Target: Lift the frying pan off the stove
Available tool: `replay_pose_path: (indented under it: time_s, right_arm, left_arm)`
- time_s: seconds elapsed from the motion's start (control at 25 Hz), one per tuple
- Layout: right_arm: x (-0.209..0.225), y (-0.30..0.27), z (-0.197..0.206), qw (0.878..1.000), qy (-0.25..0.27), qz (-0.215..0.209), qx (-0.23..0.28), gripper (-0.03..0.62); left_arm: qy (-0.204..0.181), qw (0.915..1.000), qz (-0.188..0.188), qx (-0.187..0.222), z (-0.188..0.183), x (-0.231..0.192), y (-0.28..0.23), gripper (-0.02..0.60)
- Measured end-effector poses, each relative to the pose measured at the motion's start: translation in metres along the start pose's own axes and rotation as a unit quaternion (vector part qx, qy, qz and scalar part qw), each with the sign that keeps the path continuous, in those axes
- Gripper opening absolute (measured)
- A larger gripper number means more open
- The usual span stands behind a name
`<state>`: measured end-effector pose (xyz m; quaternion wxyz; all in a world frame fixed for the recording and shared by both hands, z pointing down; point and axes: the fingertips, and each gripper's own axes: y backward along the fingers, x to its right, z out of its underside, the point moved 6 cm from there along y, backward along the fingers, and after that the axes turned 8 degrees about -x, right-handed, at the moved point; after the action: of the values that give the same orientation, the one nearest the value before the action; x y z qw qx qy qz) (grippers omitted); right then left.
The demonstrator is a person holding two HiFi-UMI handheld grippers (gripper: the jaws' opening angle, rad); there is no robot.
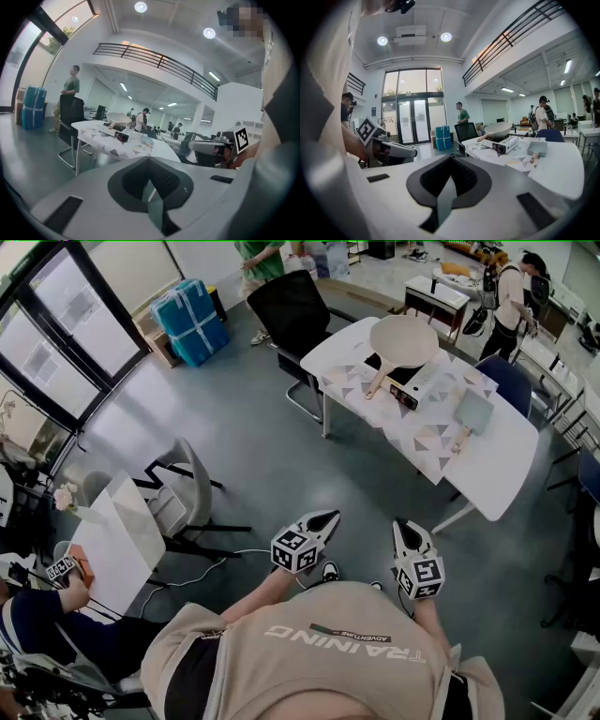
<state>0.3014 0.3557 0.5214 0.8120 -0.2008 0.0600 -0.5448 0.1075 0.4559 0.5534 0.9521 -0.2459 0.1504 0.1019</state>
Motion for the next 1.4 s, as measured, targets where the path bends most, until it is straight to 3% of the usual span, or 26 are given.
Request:
replay_pose_path:
  time_s: [0.2,0.6,0.92,1.04,1.24,1.4]
  right_arm:
    - [-0.005,-0.020,-0.009,1.000,0.008,0.009,0.006,-0.003]
    - [-0.011,-0.063,-0.037,0.999,0.006,0.027,0.020,-0.003]
    - [-0.028,-0.097,-0.039,0.998,0.005,0.061,0.020,-0.003]
    - [-0.021,-0.106,-0.038,0.998,0.004,0.067,0.003,-0.003]
    - [0.003,-0.120,-0.033,0.996,-0.008,0.085,-0.020,-0.003]
    - [0.031,-0.145,-0.040,0.996,-0.003,0.083,-0.014,-0.003]
  left_arm:
    - [-0.019,0.9998,0.005,0.010,-0.020,-0.021,-0.002,0.002]
    - [-0.002,0.9998,0.016,0.009,-0.021,-0.064,0.003,0.002]
    - [0.010,0.9994,0.018,-0.029,0.005,-0.111,0.005,0.002]
    - [0.029,0.9989,0.021,-0.029,0.003,-0.127,0.000,0.002]
    - [0.135,0.9903,0.031,0.008,-0.014,-0.146,-0.022,0.002]
    - [0.120,0.9923,0.020,0.020,-0.046,-0.155,-0.047,0.002]
